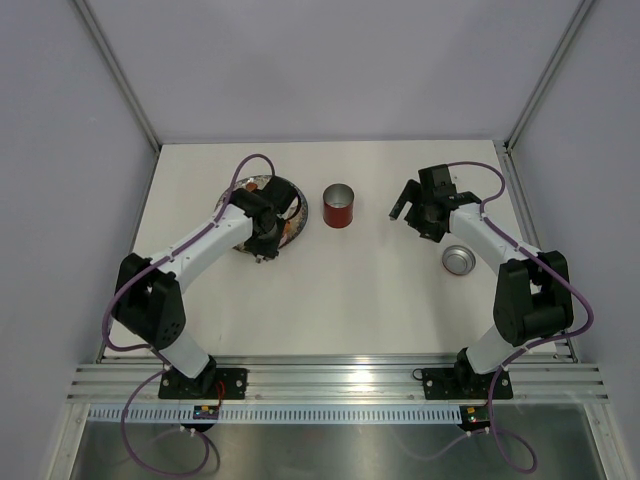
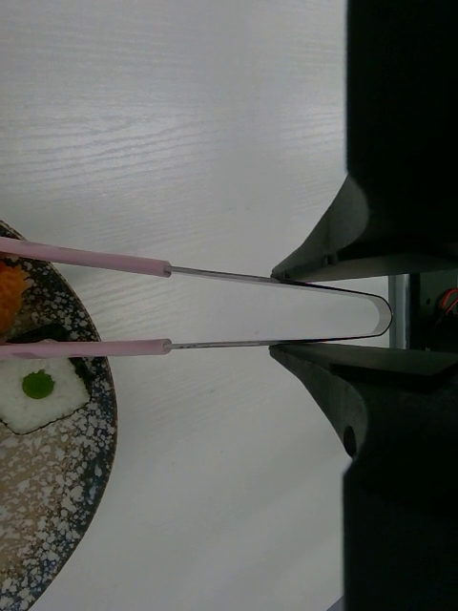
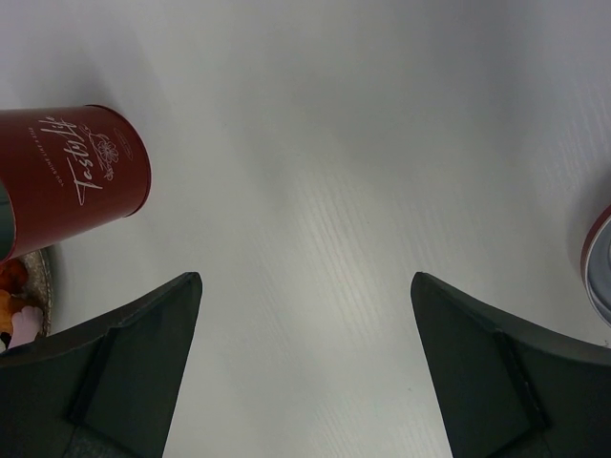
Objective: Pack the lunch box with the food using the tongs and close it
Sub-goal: Pick up the fake food from the plate, then place the fake food in the packing box.
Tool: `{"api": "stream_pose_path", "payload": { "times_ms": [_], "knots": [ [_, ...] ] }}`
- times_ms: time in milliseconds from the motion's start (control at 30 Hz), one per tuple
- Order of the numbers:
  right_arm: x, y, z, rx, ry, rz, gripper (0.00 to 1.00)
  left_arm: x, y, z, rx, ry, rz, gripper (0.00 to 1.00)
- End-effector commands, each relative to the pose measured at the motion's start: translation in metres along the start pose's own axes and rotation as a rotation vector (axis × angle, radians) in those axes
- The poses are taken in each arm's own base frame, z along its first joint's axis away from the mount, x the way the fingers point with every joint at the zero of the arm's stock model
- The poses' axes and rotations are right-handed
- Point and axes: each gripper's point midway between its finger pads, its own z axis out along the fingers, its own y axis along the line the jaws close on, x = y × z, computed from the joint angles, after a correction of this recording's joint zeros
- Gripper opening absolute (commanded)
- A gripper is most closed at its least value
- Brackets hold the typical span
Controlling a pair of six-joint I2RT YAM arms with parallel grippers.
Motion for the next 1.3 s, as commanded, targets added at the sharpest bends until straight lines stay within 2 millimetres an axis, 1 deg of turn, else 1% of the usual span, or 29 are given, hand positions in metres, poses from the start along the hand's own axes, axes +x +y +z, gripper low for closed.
{"api": "stream_pose_path", "payload": {
  "times_ms": [0,33,67,133,200,233,267,400,533,667,700,767,867,900,933,967,1033,1100,1167,1200,1267],
  "knots": [
    [-0.008,0.009,-0.009,-0.037,-0.032,0.002,0.99,-0.017,0.005,-0.014,-0.008,-0.083,-0.020,0.13],
    [-0.009,0.010,-0.010,-0.039,-0.037,0.002,0.99,-0.021,0.006,-0.022,-0.005,-0.103,-0.027,0.11],
    [-0.008,0.009,-0.010,-0.038,-0.036,0.003,1.00,-0.022,0.007,-0.026,-0.005,-0.110,-0.030,0.05],
    [-0.009,0.010,-0.012,-0.041,-0.037,0.002,1.00,-0.025,0.011,-0.038,-0.007,-0.138,-0.039,0.03],
    [-0.010,0.011,-0.013,-0.043,-0.041,0.001,1.00,-0.033,0.011,-0.049,0.003,-0.170,-0.049,0.00],
    [-0.010,0.011,-0.013,-0.042,-0.039,-0.002,1.00,-0.034,0.011,-0.054,0.012,-0.176,-0.059,0.00],
    [-0.010,0.010,-0.013,-0.038,-0.036,-0.001,0.99,-0.042,0.009,-0.063,0.027,-0.201,-0.068,0.00],
    [-0.017,0.011,-0.019,-0.032,-0.055,-0.015,1.00,-0.059,-0.004,-0.082,0.120,-0.257,-0.084,0.00],
    [-0.020,0.015,-0.021,-0.042,-0.062,-0.017,0.99,-0.074,-0.010,-0.091,0.155,-0.298,-0.079,0.00],
    [-0.023,0.018,-0.016,-0.041,-0.056,-0.023,0.99,-0.089,-0.018,-0.101,0.202,-0.338,-0.076,0.00],
    [-0.021,0.018,-0.012,-0.033,-0.040,-0.024,0.99,-0.092,-0.023,-0.101,0.227,-0.341,-0.071,0.00],
    [-0.020,0.022,-0.011,-0.047,-0.026,-0.026,0.99,-0.102,-0.029,-0.109,0.257,-0.366,-0.067,0.00],
    [-0.021,0.024,-0.010,-0.054,-0.024,-0.023,1.00,-0.118,-0.040,-0.114,0.304,-0.381,-0.055,0.00],
    [-0.021,0.024,-0.009,-0.052,-0.026,-0.020,0.99,-0.121,-0.047,-0.115,0.334,-0.380,-0.044,0.00],
    [-0.022,0.024,-0.009,-0.049,-0.028,-0.018,0.99,-0.130,-0.051,-0.114,0.340,-0.387,-0.043,0.00],
    [-0.021,0.023,-0.009,-0.047,-0.026,-0.016,0.99,-0.132,-0.058,-0.115,0.368,-0.381,-0.037,0.00],
    [-0.020,0.023,-0.009,-0.048,-0.024,-0.014,0.99,-0.139,-0.064,-0.113,0.379,-0.381,-0.033,0.00],
    [-0.019,0.021,-0.009,-0.045,-0.023,-0.014,0.99,-0.148,-0.070,-0.107,0.383,-0.386,-0.036,0.00],
    [-0.016,0.019,-0.008,-0.040,-0.018,-0.015,0.99,-0.151,-0.075,-0.101,0.396,-0.381,-0.040,0.00],
    [-0.016,0.018,-0.007,-0.038,-0.020,-0.013,1.00,-0.157,-0.078,-0.100,0.407,-0.398,-0.045,0.00],
    [-0.013,0.017,-0.007,-0.034,-0.013,-0.013,1.00,-0.157,-0.085,-0.097,0.437,-0.391,-0.043,0.00]
  ]
}}
